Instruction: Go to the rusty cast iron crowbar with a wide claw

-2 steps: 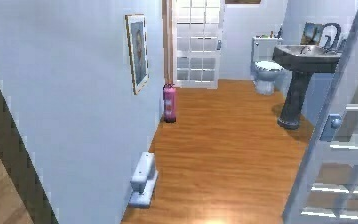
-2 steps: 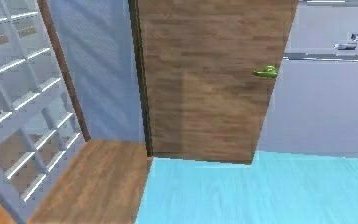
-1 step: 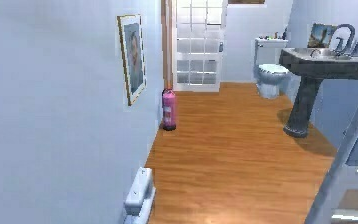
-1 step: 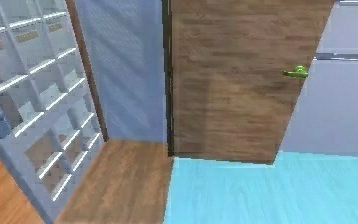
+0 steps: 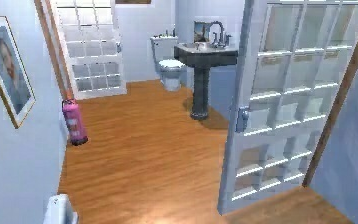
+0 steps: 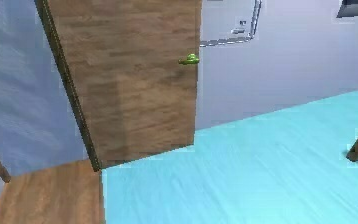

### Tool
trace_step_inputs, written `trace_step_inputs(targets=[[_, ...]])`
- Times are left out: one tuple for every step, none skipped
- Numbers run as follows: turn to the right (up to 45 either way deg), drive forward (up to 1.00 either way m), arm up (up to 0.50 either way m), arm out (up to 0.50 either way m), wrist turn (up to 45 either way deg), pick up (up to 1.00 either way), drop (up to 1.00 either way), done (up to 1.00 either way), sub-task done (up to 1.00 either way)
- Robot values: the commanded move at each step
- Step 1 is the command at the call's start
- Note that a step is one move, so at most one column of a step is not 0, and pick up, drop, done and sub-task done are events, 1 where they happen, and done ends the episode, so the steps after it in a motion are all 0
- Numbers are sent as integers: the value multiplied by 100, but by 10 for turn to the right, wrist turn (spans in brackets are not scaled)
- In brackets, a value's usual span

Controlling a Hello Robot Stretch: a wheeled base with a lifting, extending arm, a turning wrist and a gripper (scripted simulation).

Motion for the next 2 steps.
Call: trace_step_inputs(targets=[[0, 100, 0, 0, 0, 0, 0, 0, 0], [60, 0, 0, 0, 0, 0, 0, 0, 0]])
